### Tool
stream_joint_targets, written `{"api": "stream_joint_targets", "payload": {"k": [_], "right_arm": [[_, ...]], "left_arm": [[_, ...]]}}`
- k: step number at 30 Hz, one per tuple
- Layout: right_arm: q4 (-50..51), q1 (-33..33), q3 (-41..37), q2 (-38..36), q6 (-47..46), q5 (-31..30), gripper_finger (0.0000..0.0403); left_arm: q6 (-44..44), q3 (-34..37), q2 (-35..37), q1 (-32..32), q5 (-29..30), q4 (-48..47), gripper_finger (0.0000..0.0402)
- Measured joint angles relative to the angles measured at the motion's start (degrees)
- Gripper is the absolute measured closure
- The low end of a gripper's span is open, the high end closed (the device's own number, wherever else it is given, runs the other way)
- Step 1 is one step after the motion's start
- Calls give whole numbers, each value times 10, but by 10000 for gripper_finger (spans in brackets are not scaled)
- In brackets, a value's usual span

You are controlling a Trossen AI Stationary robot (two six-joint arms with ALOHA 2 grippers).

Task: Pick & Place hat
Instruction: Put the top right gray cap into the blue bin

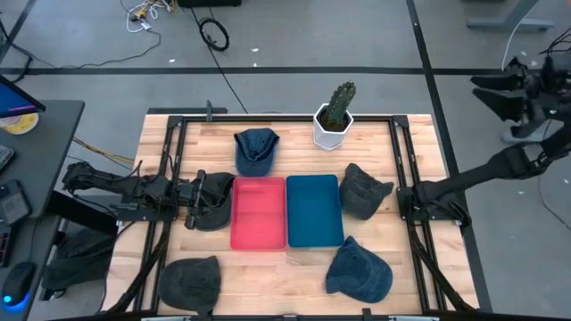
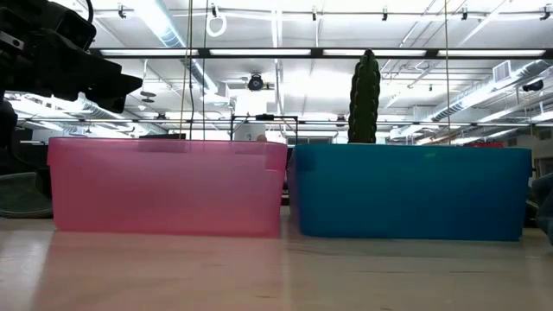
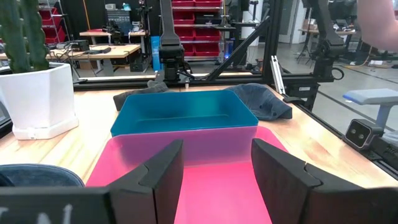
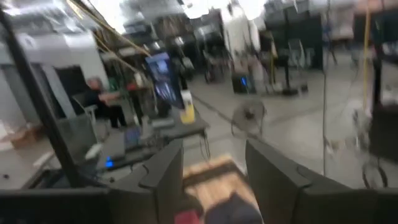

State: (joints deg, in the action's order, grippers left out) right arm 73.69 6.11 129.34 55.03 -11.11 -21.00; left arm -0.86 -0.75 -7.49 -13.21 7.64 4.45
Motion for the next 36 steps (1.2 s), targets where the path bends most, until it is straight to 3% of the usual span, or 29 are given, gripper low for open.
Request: {"api": "stream_joint_targets", "payload": {"k": [3,9,12,14,17,26,36], "right_arm": [[59,0,58,50,-24,-1,224],[172,0,46,88,-123,9,224],[167,0,14,98,-112,88,224],[159,0,2,110,-154,114,224],[168,0,-53,110,-179,153,224],[163,-21,-242,91,-208,168,224],[164,-63,-481,46,-202,119,224]], "left_arm": [[0,0,0,0,0,0,209],[0,0,0,0,0,2,209],[0,0,0,0,0,2,209],[0,0,0,0,0,3,209],[0,0,0,0,0,3,209],[0,0,0,0,0,3,209],[0,0,0,0,0,4,209]]}}
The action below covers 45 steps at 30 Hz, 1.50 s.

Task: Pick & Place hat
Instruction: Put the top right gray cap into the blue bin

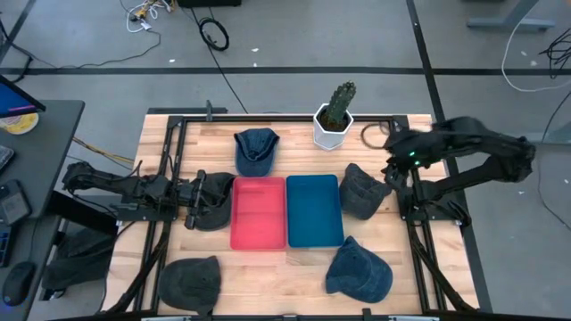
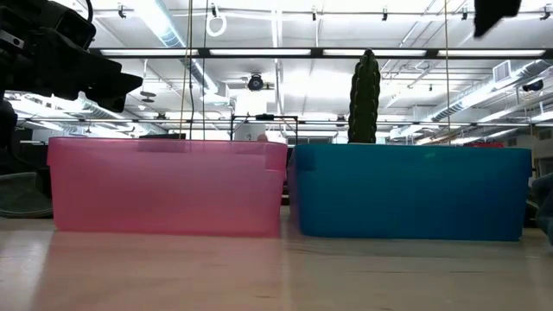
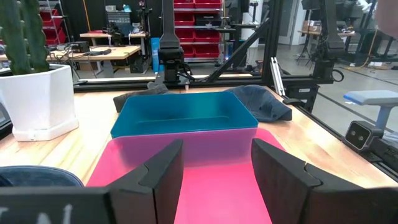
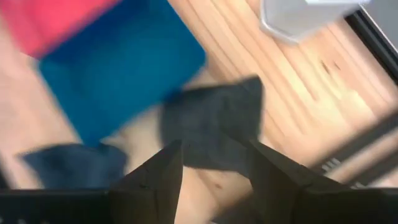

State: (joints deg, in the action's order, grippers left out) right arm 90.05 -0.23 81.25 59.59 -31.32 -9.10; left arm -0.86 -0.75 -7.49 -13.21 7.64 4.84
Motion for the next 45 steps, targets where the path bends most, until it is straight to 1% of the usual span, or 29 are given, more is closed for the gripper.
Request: {"api": "stream_joint_targets", "payload": {"k": [4,6,8,10,14,15,17,20,24,28,30,38,45], "right_arm": [[-3,-7,-84,-4,1,-36,224],[-21,-10,-130,-4,0,-40,224],[-60,-12,-175,-4,1,-34,224],[-115,-14,-217,-3,9,-8,224],[-226,-21,-291,-3,38,72,224],[-241,-25,-304,-3,42,87,224],[-257,-36,-327,-3,51,96,224],[-267,-60,-354,-4,63,96,224],[-308,-90,-395,-3,80,103,224],[-343,-116,-424,-3,106,138,224],[-355,-126,-433,-4,110,141,224],[-375,-144,-447,-3,107,152,224],[-386,-144,-447,-3,108,152,224]], "left_arm": [[0,0,0,0,0,0,209],[0,0,0,0,0,0,209],[0,0,0,0,0,0,209],[0,0,0,0,0,0,209],[0,0,0,0,0,0,209],[0,0,0,0,0,0,209],[0,0,0,0,0,0,209],[0,0,0,0,0,0,209],[0,0,0,0,0,0,209],[0,0,0,0,0,0,209],[0,0,0,0,0,0,209],[0,0,0,0,0,0,209],[0,0,0,0,0,0,209]]}}
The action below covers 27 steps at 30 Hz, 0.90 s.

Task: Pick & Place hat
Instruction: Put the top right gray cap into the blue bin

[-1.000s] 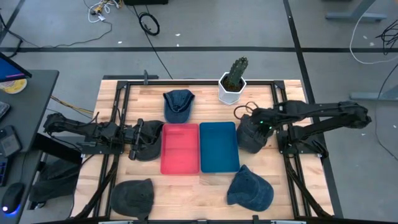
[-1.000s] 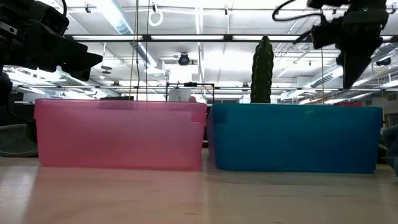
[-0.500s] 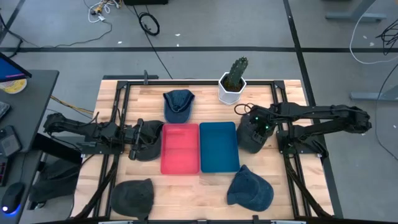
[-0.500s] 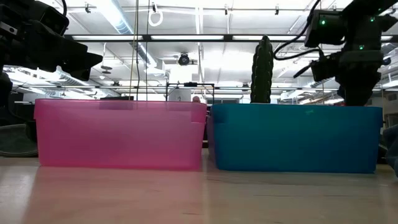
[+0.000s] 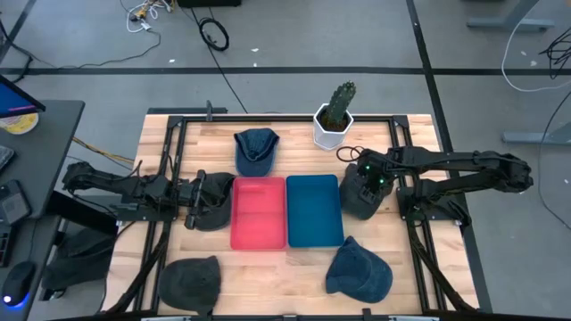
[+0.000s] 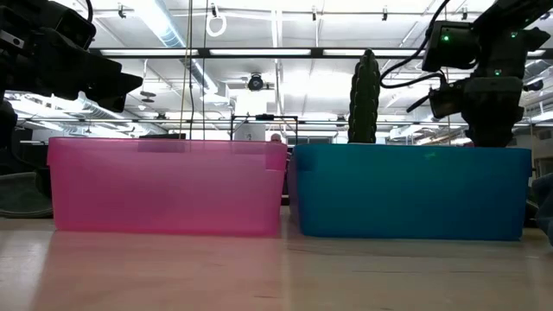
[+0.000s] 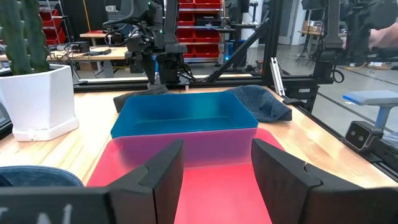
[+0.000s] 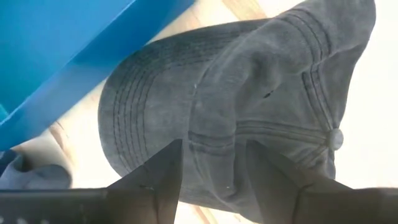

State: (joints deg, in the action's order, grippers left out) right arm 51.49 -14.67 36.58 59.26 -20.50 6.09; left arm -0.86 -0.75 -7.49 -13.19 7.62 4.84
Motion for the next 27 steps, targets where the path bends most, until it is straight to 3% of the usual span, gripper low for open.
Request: {"api": "stream_joint_targets", "payload": {"k": [7,16,22,27], "right_arm": [[-29,0,0,0,-30,0,224],[-140,1,0,0,-28,-6,224],[-137,3,0,0,-37,-7,224],[-82,2,0,3,-108,-20,224]], "left_arm": [[0,0,0,0,0,0,209],[0,0,0,0,0,0,209],[0,0,0,0,0,0,209],[0,0,0,0,0,0,209]]}}
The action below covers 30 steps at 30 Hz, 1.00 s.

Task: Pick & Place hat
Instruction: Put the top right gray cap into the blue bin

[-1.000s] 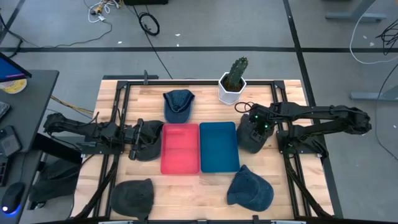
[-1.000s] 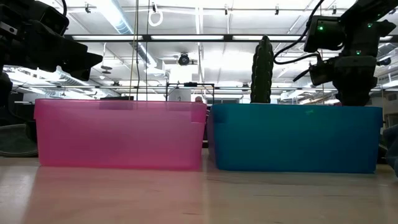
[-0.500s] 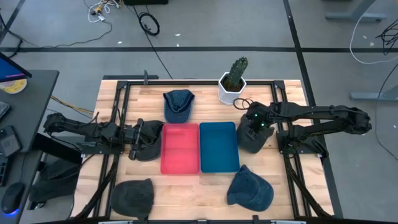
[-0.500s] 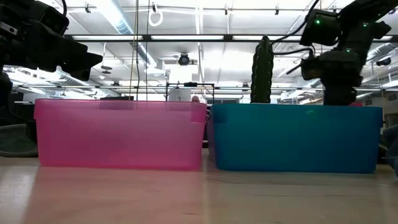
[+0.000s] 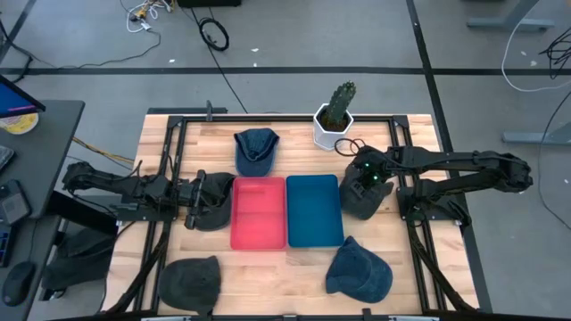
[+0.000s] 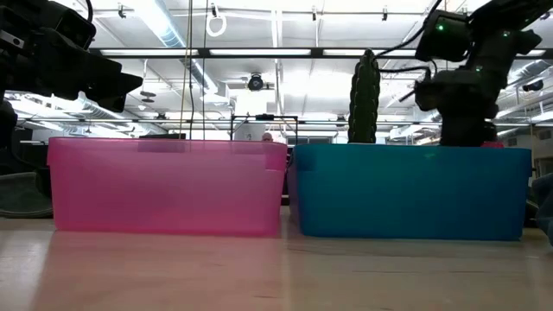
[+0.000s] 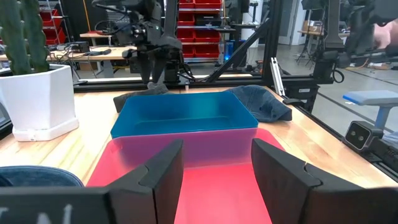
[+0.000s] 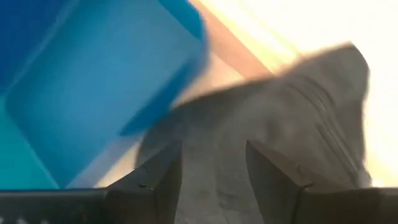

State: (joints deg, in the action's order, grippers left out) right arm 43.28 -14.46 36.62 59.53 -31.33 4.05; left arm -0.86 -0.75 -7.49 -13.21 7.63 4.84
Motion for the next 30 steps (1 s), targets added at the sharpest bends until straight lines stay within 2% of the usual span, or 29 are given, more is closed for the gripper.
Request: {"api": "stream_joint_targets", "payload": {"k": [6,12,23,30], "right_arm": [[80,0,0,3,-11,-23,224],[79,0,0,11,22,-32,224],[40,0,-32,74,34,-29,225],[29,0,-33,68,33,-13,261]], "left_arm": [[0,0,0,0,0,0,209],[0,0,0,0,0,0,209],[0,0,0,0,0,0,209],[0,0,0,0,0,0,209]]}}
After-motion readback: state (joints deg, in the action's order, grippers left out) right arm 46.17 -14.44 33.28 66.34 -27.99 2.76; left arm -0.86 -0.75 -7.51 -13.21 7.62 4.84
